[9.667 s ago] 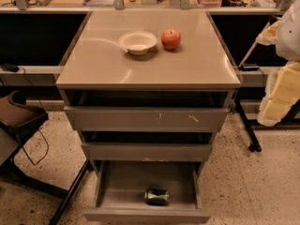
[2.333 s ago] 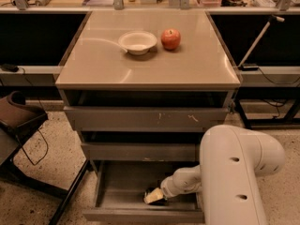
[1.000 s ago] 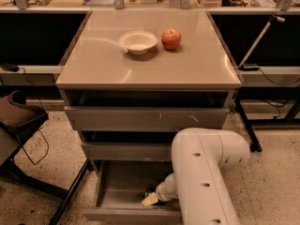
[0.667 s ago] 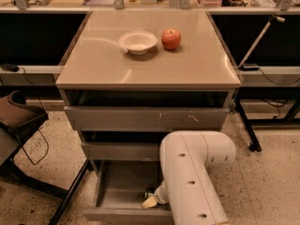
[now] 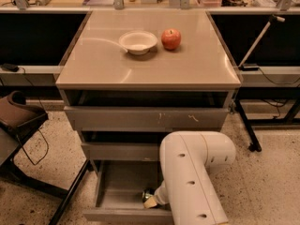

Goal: Pick green can from bottom drawer and place on counter

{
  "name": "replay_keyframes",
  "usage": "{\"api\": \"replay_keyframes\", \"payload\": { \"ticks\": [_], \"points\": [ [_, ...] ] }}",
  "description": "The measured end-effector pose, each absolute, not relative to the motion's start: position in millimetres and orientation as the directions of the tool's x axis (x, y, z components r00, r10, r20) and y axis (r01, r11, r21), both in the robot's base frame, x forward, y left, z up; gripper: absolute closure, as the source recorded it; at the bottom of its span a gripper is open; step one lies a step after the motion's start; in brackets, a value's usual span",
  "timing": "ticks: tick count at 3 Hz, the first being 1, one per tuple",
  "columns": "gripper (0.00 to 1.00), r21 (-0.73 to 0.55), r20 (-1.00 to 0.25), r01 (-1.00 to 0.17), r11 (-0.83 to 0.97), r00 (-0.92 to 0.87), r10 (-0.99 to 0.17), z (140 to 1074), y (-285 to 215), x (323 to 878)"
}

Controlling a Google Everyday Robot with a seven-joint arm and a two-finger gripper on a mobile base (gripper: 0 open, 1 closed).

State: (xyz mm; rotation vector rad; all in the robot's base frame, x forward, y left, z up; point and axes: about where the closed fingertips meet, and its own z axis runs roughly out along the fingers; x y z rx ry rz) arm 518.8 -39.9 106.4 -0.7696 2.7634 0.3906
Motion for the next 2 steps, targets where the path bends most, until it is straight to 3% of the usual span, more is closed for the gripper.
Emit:
{"api": "replay_keyframes", "payload": {
  "ticks": [2],
  "points": [
    [0.66,0.208,-0.323,-0.538,0.817,-0.826,-0.462,127.8,-50.6,516.0]
  ]
}}
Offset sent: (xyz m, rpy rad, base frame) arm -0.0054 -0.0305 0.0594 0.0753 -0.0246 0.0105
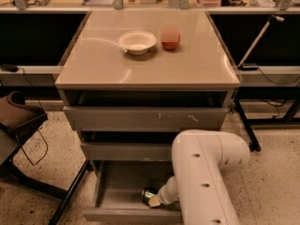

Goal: Pick green can from bottom drawer and place on counter

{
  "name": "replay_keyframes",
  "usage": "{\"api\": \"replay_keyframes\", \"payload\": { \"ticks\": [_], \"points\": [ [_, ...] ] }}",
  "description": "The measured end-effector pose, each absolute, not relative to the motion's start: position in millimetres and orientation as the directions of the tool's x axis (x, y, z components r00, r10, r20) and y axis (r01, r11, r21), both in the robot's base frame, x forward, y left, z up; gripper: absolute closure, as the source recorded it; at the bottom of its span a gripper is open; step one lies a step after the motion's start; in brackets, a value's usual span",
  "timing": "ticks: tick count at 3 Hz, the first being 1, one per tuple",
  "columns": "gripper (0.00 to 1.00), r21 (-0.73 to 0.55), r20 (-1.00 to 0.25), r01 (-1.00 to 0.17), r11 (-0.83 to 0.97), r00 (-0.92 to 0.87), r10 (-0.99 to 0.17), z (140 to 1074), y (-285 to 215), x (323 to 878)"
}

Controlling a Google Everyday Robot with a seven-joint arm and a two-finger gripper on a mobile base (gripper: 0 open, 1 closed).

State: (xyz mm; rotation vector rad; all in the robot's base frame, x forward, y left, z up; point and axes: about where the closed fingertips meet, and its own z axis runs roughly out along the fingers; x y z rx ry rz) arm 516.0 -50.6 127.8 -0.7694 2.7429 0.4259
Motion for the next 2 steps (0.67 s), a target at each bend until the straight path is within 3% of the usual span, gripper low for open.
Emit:
{"api": "replay_keyframes", "payload": {
  "ticks": [1,2],
  "points": [
    [0.89,0.212,-0.397,-0.551,0.807,-0.803,-0.444,189.7,-81.6,514.5],
    [1.0,0.182,-0.474,-0.519,0.835,-0.79,-0.388,269.7,-138.1,500.4]
  ]
}}
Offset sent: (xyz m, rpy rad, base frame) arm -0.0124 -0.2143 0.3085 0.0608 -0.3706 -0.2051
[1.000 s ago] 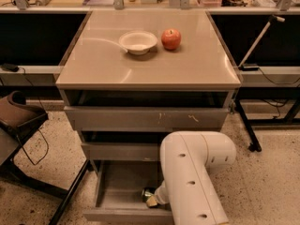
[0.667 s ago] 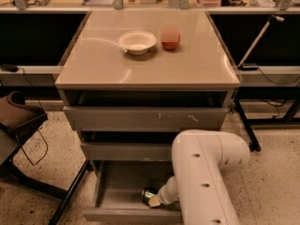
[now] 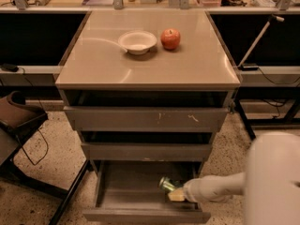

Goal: Pick green can from bottom drawer and place on counter

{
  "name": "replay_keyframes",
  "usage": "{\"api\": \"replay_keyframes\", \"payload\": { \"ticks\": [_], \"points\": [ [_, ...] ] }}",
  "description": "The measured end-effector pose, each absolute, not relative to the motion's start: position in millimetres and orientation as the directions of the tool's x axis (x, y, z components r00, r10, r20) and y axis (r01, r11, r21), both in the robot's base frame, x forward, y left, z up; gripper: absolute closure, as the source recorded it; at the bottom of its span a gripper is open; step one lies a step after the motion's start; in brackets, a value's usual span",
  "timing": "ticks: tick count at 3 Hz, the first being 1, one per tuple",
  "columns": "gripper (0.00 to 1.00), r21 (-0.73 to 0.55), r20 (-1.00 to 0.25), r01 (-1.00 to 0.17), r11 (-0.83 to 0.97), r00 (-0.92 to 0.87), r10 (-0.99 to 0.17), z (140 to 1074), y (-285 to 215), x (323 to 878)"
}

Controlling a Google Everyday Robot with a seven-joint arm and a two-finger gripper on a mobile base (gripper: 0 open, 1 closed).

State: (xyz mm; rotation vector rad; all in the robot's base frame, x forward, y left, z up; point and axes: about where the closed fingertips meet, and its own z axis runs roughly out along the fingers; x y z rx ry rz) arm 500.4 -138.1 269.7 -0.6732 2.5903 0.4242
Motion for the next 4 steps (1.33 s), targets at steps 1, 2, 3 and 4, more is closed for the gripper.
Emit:
{"api": "replay_keyframes", "payload": {
  "ticks": [1,2,3,4],
  "points": [
    [1.0,0.142,-0.521,-0.388,0.911,-0.812,-0.264,356.9,-228.6,507.5],
    [1.0,0.075,-0.567,-0.233,0.97,-0.81,-0.151,448.7,-312.8,517.5],
    [1.0,0.03,-0.609,-0.233,0.972,-0.775,-0.168,490.2,-321.9,530.8],
    [1.0,0.03,-0.609,-0.233,0.972,-0.775,-0.168,490.2,-322.0,530.8]
  ]
}}
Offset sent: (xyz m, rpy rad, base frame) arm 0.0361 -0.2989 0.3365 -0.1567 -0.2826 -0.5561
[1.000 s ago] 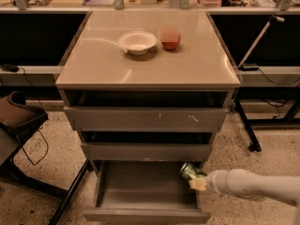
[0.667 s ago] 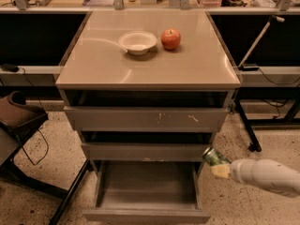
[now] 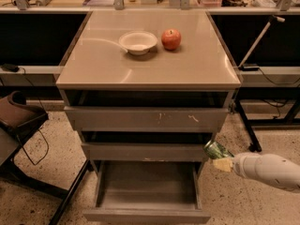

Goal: Pick green can from bottom drawer and place on counter

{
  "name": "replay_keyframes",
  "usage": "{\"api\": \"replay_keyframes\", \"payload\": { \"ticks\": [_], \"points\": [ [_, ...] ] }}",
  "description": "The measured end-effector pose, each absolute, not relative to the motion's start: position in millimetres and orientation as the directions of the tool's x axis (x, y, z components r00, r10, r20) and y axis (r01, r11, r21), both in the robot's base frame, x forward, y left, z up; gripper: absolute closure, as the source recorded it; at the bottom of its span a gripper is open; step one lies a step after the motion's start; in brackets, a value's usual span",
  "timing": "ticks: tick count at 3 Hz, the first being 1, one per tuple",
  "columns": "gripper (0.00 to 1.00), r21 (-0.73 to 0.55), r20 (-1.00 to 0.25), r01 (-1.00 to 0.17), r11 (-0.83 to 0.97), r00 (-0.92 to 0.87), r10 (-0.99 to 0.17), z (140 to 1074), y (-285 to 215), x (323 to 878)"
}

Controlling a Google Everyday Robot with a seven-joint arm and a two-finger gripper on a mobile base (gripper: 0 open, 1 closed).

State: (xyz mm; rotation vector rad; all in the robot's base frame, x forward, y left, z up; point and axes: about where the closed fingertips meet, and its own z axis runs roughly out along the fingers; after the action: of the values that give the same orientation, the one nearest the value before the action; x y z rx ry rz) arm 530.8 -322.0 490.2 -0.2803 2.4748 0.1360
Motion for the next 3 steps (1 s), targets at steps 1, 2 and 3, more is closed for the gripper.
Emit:
{"api": "replay_keyframes", "payload": {
  "ticks": [1,2,3],
  "points": [
    [1.0,0.006,-0.618,-0.139,0.99,-0.779,-0.105,513.7,-361.9,546.0],
    [1.0,0.018,-0.681,0.036,0.999,-0.731,0.039,600.5,-392.0,582.0],
    [1.0,0.037,-0.772,0.127,0.991,-0.627,0.109,701.6,-390.9,603.3]
  ]
}}
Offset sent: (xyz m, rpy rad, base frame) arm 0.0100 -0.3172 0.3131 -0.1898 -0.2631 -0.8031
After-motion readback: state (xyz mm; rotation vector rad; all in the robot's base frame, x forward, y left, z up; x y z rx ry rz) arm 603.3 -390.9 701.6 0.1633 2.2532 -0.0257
